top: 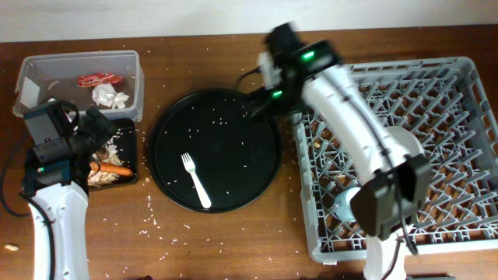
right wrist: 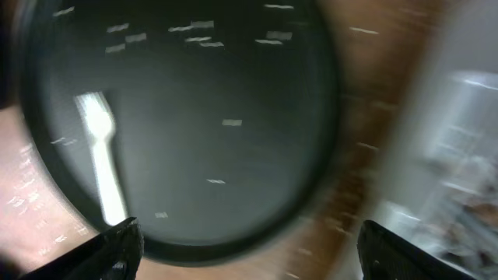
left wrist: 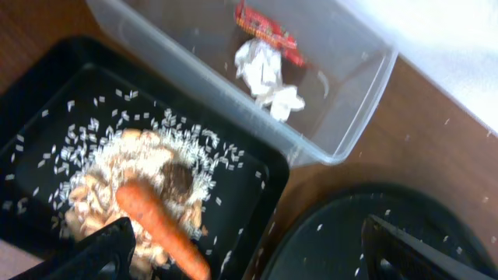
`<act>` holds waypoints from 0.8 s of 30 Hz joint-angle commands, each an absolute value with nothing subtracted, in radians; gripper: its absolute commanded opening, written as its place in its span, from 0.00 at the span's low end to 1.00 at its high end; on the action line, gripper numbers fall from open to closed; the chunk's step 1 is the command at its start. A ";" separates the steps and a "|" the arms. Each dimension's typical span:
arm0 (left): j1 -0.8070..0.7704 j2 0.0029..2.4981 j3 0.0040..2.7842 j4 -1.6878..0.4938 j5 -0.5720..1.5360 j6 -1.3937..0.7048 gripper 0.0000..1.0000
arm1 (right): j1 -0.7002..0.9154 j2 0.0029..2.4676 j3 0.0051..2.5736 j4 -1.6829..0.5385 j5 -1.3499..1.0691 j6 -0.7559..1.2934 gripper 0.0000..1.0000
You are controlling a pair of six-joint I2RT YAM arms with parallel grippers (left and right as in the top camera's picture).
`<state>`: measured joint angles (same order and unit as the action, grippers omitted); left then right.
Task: Sort waste into correct bins and load items into the dishwasher rack
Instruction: 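Grasp the white plastic fork with the right gripper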
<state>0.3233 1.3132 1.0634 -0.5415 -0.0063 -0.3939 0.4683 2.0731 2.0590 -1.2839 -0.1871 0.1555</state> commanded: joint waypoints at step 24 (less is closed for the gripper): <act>0.329 1.321 1.281 -0.910 0.123 -0.155 0.96 | 0.896 2.461 2.080 -0.997 -0.123 0.324 0.26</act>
